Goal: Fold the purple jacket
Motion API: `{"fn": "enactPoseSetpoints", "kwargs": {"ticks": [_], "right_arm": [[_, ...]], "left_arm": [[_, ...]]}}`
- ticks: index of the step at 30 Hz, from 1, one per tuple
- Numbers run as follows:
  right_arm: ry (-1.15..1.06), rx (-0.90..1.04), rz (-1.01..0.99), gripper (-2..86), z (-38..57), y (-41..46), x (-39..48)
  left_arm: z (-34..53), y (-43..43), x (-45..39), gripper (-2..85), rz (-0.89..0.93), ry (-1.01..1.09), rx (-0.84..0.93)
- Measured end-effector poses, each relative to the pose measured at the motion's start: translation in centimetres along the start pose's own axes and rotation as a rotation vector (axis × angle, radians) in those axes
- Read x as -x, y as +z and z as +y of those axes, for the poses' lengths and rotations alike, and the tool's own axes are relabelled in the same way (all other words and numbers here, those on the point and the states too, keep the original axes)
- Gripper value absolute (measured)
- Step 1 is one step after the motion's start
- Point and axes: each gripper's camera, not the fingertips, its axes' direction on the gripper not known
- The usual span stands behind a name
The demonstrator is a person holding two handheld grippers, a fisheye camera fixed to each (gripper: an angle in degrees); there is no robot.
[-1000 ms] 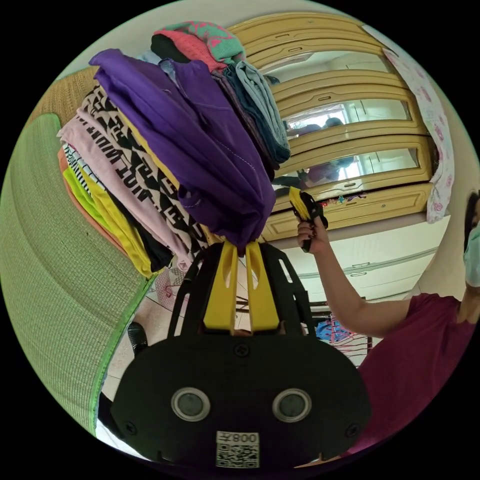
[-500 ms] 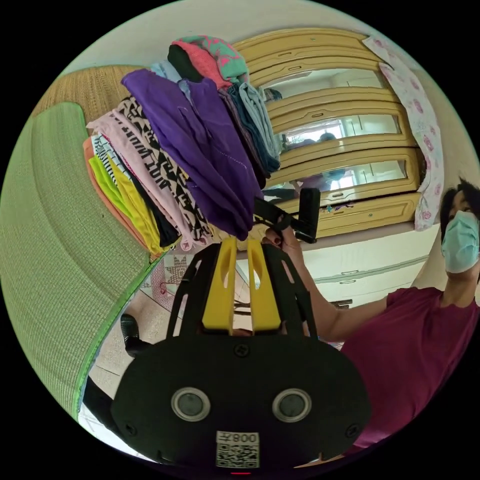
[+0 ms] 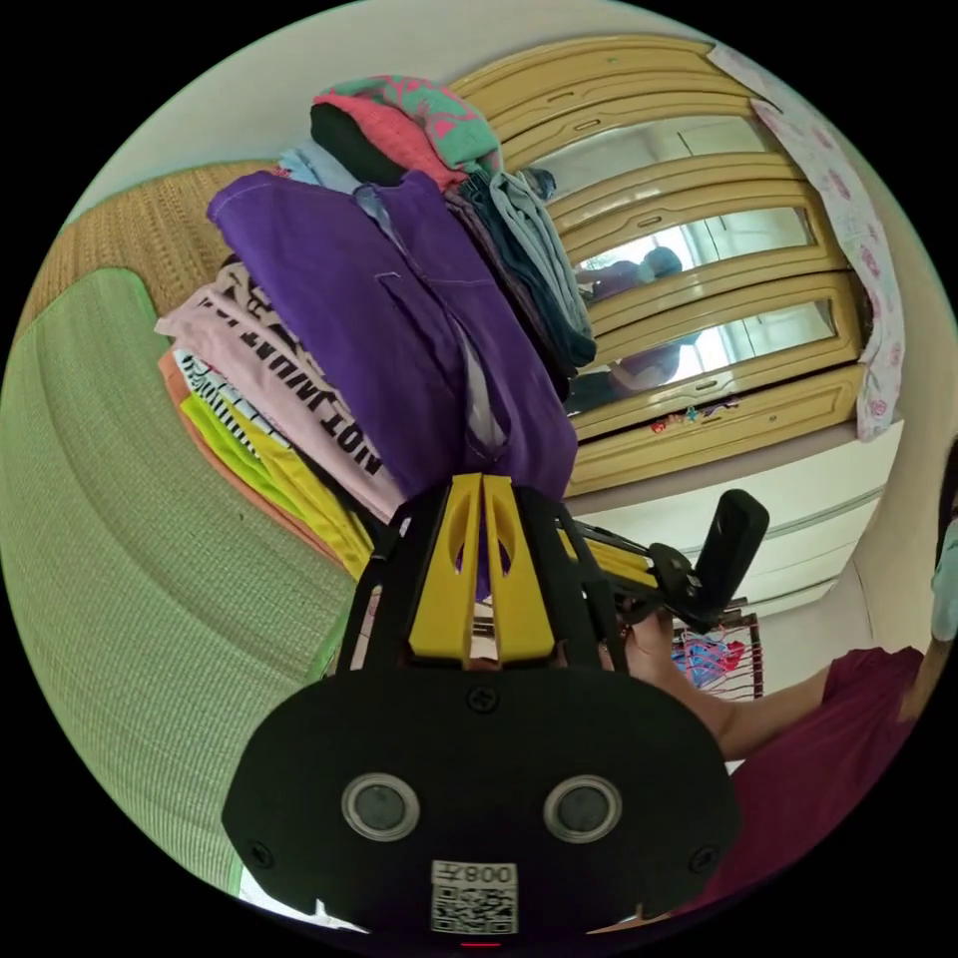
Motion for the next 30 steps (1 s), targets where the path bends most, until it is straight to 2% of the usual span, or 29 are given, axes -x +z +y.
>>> {"fn": "enactPoseSetpoints", "kwargs": {"ticks": [7,13,19,24,30], "right_arm": [[0.059,-0.036,0.08,0.0,3.0,-4.6,4.7],[0.055,-0.071,0.022,0.1,8.6,-6.8,9.2],[-0.011,-0.172,-0.03,0.1,15.8,-11.9,15.8],[-0.111,-0.389,-0.085,0.2,21.2,-22.4,23.0],[-0.231,-0.625,-0.045,1.0,26.8,-36.4,31.7]], "left_arm": [[6.7,-4.2,-4.8,0.0,0.054,0.082,-0.037],[15.7,-3.9,-7.3,0.1,0.182,0.196,-0.024],[26.1,-2.1,-10.2,0.3,0.255,0.198,0.03],[33.6,-2.6,-19.0,0.9,0.268,0.283,0.071],[41.7,1.0,-35.6,4.9,0.387,0.485,0.273]]}}
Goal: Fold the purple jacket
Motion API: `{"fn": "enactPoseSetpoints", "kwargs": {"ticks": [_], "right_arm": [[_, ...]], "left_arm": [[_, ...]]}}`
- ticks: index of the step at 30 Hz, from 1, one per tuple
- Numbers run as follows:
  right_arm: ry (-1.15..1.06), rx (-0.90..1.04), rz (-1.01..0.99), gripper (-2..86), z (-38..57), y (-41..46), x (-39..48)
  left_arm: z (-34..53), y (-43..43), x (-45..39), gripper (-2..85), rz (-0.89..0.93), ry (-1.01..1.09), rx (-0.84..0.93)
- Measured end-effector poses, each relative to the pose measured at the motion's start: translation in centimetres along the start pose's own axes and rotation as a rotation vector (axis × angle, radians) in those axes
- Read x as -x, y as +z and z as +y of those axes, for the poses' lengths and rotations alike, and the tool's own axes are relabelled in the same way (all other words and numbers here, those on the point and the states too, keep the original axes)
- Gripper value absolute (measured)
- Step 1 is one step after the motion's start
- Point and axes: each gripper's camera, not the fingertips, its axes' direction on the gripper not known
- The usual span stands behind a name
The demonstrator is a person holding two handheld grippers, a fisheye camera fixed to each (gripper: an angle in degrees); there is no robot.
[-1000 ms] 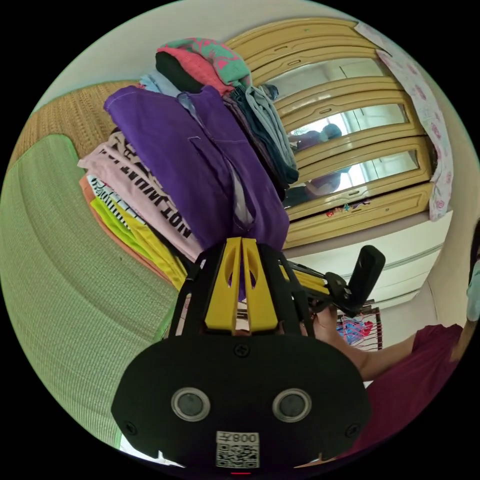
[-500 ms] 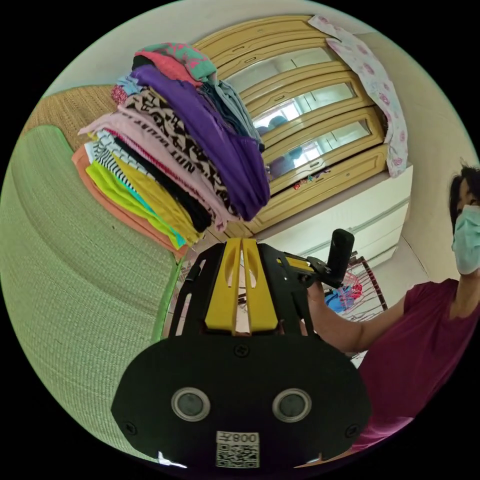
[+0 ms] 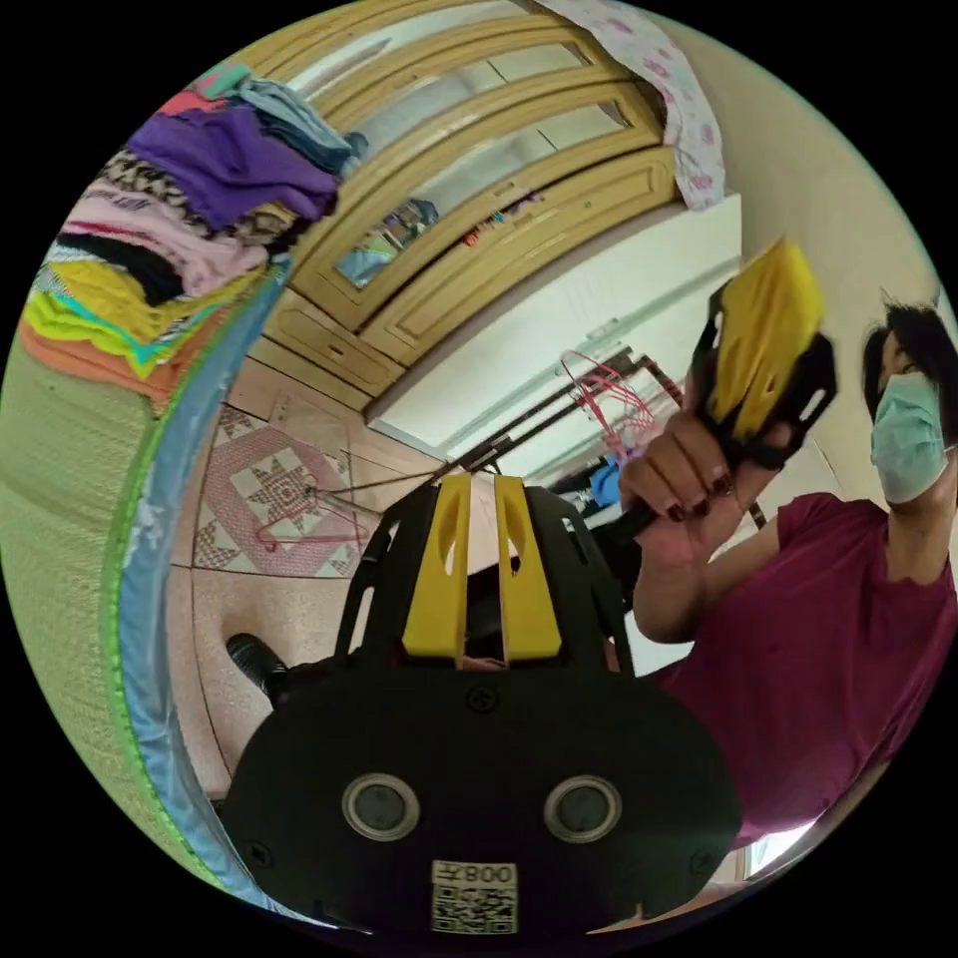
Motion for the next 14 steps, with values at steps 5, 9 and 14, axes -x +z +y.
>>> {"fn": "enactPoseSetpoints", "kwargs": {"ticks": [5,9,14], "right_arm": [[-0.061,-0.109,0.016,1.7,-2.4,-8.9,5.2],[-0.075,-0.143,0.025,1.7,-3.6,-14.7,8.2],[-0.104,-0.155,0.026,1.4,-5.0,-20.3,11.0]], "left_arm": [[-2.1,11.6,-13.4,7.6,0.164,0.21,0.23],[-3.3,17.6,-21.4,8.8,0.279,0.314,0.319],[-5.4,23.5,-34.0,10.8,0.384,0.513,0.407]]}}
